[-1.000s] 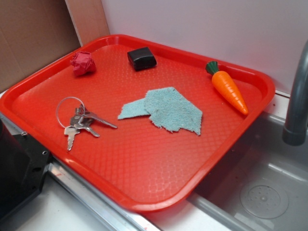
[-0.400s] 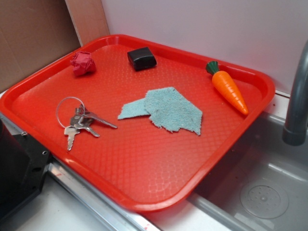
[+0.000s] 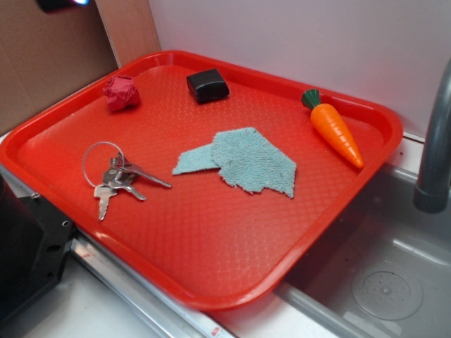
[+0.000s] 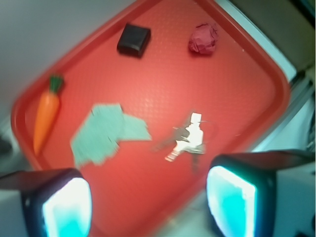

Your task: Grab the carrot.

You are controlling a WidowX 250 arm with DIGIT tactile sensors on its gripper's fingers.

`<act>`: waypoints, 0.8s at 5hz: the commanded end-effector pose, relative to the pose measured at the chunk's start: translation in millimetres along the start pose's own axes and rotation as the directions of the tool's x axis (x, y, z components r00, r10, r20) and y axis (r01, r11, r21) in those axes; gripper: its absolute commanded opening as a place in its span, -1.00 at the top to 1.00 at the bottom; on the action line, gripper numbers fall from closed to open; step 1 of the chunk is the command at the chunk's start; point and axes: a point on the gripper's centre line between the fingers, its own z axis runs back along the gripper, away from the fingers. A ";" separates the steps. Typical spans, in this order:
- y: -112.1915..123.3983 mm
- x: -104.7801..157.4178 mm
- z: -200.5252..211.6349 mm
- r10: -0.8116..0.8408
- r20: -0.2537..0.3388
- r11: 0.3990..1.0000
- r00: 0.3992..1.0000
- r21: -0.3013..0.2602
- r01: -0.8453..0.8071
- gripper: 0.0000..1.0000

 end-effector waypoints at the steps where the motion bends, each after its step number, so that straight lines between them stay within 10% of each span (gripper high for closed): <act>1: -69.1 10.6 -40.6 0.240 0.067 0.970 0.968 -0.044 -0.238 -1.00; 4: -118.6 30.0 -103.5 0.419 0.073 0.908 0.905 -0.054 -0.416 -1.00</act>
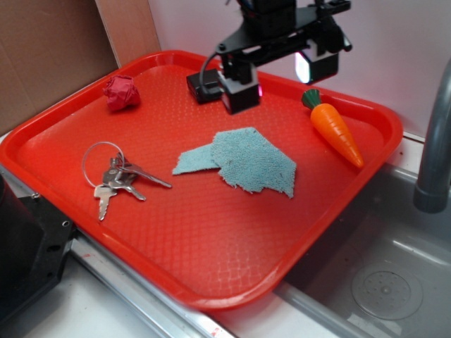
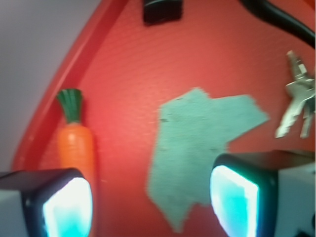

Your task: Grab the carrot.

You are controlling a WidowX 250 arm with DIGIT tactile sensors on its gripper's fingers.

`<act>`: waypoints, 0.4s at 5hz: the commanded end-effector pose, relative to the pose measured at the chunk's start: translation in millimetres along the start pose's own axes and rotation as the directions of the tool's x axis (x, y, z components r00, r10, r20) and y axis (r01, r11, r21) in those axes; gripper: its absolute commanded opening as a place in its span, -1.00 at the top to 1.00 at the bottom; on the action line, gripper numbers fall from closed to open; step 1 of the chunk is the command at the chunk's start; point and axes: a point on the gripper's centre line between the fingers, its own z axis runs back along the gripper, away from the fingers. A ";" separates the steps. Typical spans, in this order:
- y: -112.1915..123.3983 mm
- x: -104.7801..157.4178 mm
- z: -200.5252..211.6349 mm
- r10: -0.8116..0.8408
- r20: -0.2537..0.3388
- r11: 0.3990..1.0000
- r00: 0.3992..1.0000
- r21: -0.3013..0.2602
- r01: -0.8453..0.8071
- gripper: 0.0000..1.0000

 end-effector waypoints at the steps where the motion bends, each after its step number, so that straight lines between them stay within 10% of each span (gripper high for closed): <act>1: -43.2 6.3 -24.6 0.075 -0.002 0.997 0.997 -0.003 -0.075 -1.00; 2: -53.6 6.6 -43.0 0.077 0.008 0.997 0.997 0.026 -0.078 -1.00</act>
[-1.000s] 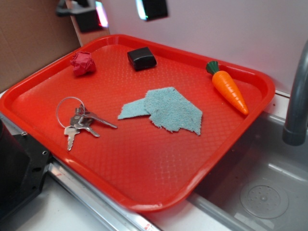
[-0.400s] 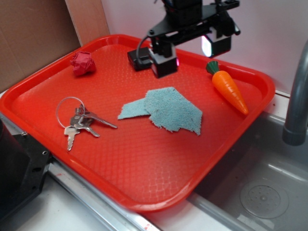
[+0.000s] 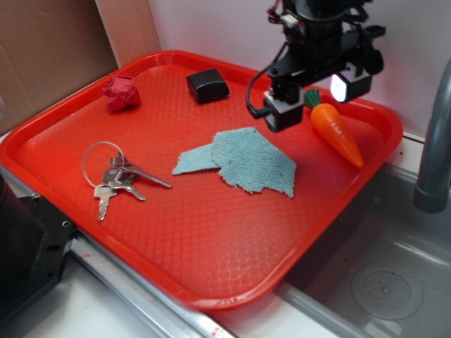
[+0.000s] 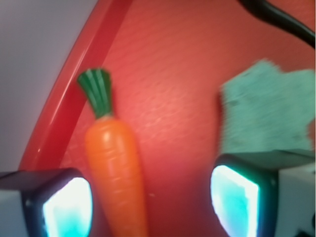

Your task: Grab the carrot.

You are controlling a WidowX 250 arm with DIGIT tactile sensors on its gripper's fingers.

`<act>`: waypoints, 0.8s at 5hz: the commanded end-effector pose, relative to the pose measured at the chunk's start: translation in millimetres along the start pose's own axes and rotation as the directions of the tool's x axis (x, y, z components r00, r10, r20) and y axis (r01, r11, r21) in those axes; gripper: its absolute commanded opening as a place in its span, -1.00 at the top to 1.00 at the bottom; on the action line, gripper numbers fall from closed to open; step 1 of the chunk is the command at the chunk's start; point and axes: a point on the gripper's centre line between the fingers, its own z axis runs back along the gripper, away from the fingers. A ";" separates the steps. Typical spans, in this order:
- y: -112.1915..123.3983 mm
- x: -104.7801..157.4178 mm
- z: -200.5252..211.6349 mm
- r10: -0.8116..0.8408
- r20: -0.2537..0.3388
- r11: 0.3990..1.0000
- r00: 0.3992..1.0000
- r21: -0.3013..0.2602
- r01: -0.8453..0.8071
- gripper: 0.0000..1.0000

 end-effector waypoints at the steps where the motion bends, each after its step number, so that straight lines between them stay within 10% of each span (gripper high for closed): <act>1: -25.0 13.6 -13.4 0.031 0.035 0.999 0.999 -0.013 -0.030 -1.00; 2: -28.1 19.8 -20.4 0.044 0.034 0.999 0.998 0.009 -0.044 1.00; 4: -29.7 28.0 -2.9 -0.215 -0.052 0.976 0.975 0.014 0.216 1.00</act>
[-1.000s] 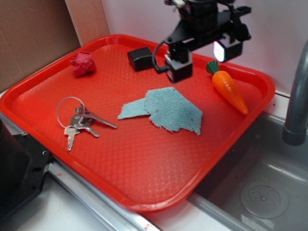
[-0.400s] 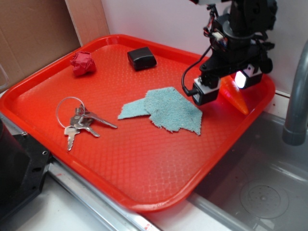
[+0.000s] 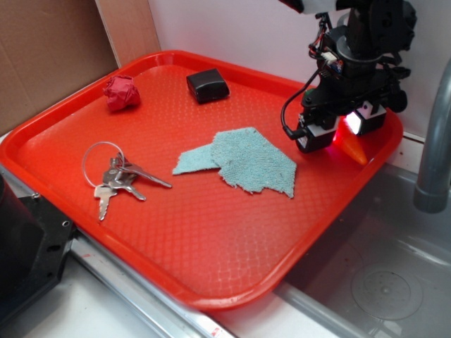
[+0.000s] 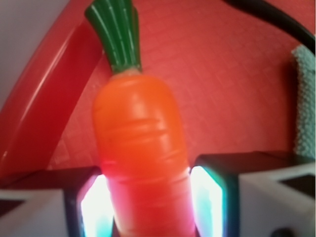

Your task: Grab the carrot.

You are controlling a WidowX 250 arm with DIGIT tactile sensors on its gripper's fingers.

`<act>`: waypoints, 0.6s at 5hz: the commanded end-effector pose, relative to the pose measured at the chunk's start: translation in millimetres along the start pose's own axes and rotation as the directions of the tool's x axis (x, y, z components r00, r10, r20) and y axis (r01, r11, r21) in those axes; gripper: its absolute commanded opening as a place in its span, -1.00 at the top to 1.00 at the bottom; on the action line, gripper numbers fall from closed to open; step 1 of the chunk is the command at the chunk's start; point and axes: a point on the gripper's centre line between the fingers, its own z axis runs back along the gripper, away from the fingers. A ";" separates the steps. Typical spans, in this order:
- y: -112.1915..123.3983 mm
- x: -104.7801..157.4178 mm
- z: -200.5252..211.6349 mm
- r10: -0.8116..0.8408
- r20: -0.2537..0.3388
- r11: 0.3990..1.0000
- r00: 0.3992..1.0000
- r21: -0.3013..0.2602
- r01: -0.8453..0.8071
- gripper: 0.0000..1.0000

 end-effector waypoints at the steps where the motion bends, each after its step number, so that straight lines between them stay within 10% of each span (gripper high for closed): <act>1: 6.3 35.3 56.0 -0.410 -0.112 0.909 0.905 -0.137 0.394 1.00; 3: 54.0 67.0 102.2 -0.585 -0.057 0.806 0.809 -0.154 0.572 1.00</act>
